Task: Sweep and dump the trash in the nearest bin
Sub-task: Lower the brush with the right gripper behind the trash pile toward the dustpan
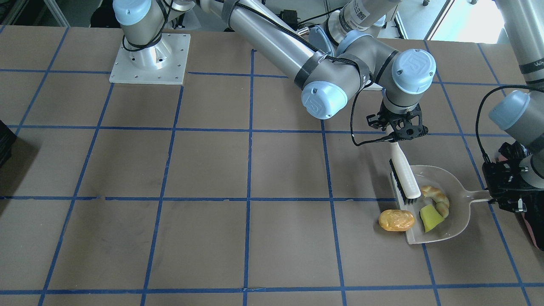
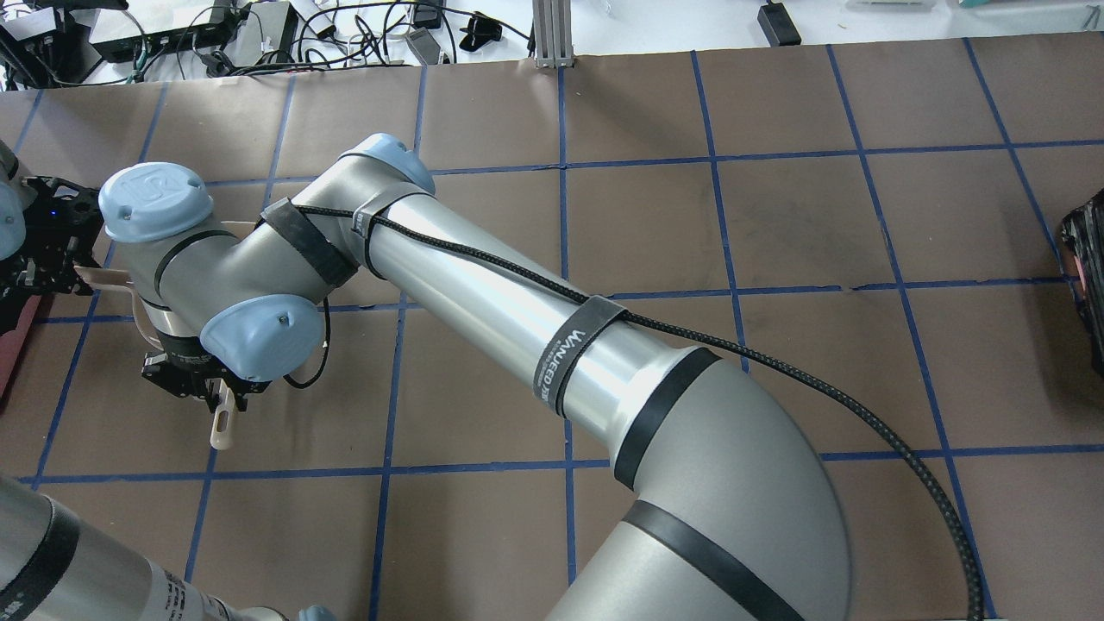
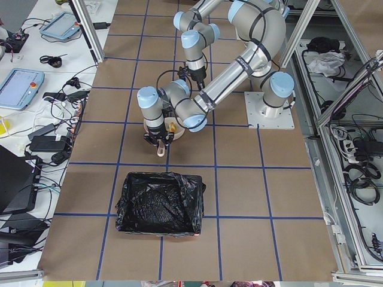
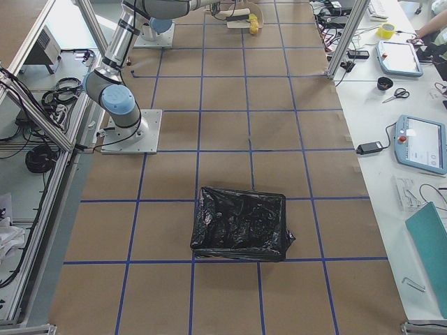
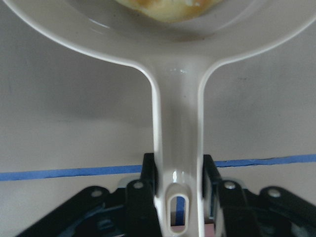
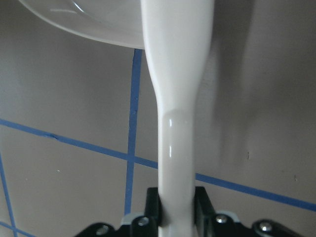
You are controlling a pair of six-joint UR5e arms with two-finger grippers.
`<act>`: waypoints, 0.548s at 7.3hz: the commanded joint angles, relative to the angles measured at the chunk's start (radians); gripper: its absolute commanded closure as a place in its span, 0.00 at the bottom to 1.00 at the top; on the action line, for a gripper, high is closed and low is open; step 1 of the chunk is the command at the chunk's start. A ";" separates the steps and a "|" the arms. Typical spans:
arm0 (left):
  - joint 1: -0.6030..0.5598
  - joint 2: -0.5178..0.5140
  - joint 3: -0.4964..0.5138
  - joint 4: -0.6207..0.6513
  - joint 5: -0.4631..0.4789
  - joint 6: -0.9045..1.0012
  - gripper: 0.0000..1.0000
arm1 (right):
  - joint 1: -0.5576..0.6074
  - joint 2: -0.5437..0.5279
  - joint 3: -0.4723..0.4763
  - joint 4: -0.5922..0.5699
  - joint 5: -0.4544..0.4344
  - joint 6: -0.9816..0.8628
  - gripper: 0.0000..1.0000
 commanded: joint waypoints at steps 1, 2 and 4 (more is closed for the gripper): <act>0.000 -0.001 0.000 0.000 0.000 0.000 1.00 | -0.012 -0.016 0.016 -0.083 -0.070 0.397 1.00; 0.000 -0.001 0.000 0.000 0.000 0.000 1.00 | -0.028 -0.008 0.016 -0.108 -0.111 0.478 1.00; 0.000 -0.001 0.000 0.000 0.000 -0.002 1.00 | -0.087 0.025 -0.001 -0.110 -0.090 0.485 1.00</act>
